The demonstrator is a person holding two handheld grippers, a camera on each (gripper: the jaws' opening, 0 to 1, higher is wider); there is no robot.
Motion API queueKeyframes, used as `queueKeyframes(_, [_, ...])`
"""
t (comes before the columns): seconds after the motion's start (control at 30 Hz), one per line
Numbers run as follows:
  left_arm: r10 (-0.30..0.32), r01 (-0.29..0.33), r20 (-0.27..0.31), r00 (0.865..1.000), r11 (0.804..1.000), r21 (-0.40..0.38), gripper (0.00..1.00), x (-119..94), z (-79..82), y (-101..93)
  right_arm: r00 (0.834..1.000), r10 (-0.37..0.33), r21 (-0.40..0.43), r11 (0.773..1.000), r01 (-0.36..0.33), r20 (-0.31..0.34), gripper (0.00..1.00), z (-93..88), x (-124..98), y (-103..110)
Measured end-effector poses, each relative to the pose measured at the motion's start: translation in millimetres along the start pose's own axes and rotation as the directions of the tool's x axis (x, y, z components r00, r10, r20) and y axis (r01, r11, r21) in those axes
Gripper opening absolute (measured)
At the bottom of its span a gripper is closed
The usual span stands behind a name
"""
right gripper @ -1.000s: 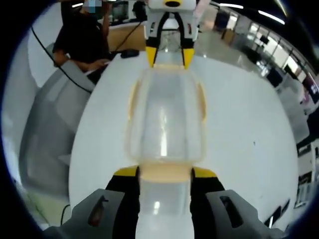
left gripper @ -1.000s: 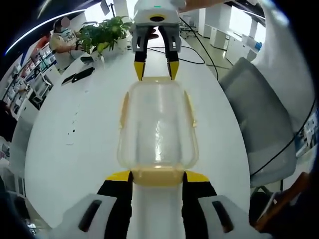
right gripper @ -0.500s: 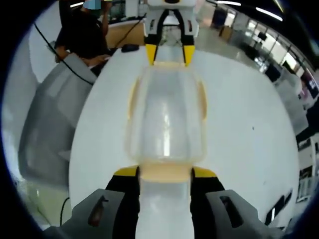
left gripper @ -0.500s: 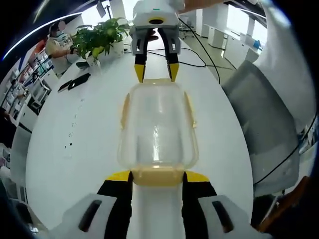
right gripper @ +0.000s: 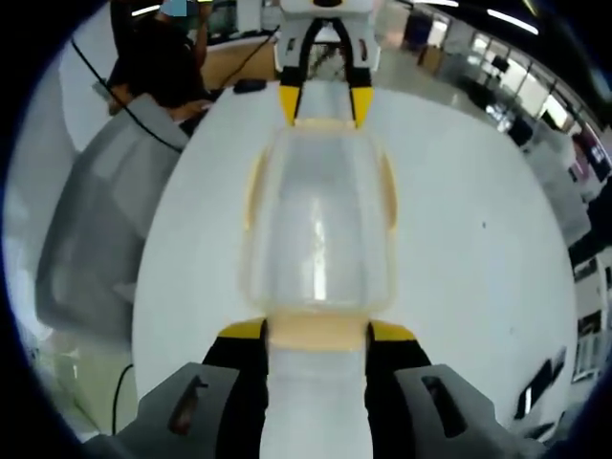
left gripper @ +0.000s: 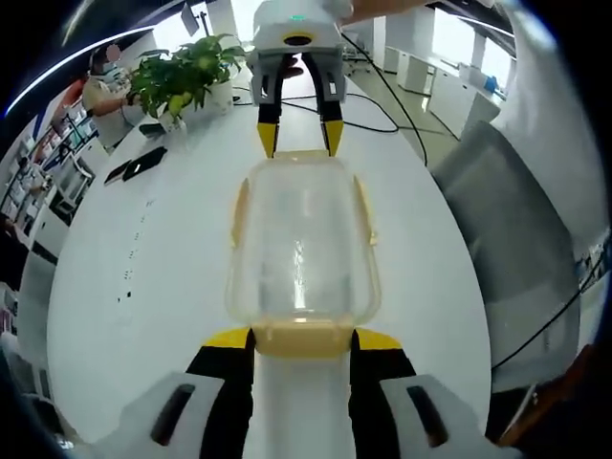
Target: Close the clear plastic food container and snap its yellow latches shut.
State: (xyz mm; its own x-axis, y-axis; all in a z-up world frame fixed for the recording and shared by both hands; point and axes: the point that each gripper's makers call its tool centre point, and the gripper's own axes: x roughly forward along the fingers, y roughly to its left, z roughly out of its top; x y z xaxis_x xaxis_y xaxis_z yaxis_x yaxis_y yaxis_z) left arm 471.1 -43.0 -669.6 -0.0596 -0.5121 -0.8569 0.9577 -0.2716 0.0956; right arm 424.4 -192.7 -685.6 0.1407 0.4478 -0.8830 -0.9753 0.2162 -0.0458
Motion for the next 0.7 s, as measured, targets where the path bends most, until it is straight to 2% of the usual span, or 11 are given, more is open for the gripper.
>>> queueKeyframes(0.43, [-0.001, 0.001, 0.003, 1.0, 1.0, 0.017, 0.33, 22, 19.7, 1.8, 1.0, 0.001, 0.016, 1.0, -0.001, -0.012, 0.35, -27.3, -9, 2])
queueKeyframes(0.7, [0.003, -0.003, 0.001, 1.0, 1.0, 0.019, 0.33, 36, 24.2, 0.2, 1.0, 0.005, 0.01, 1.0, -0.005, -0.027, 0.35, -40.6, -9, 2])
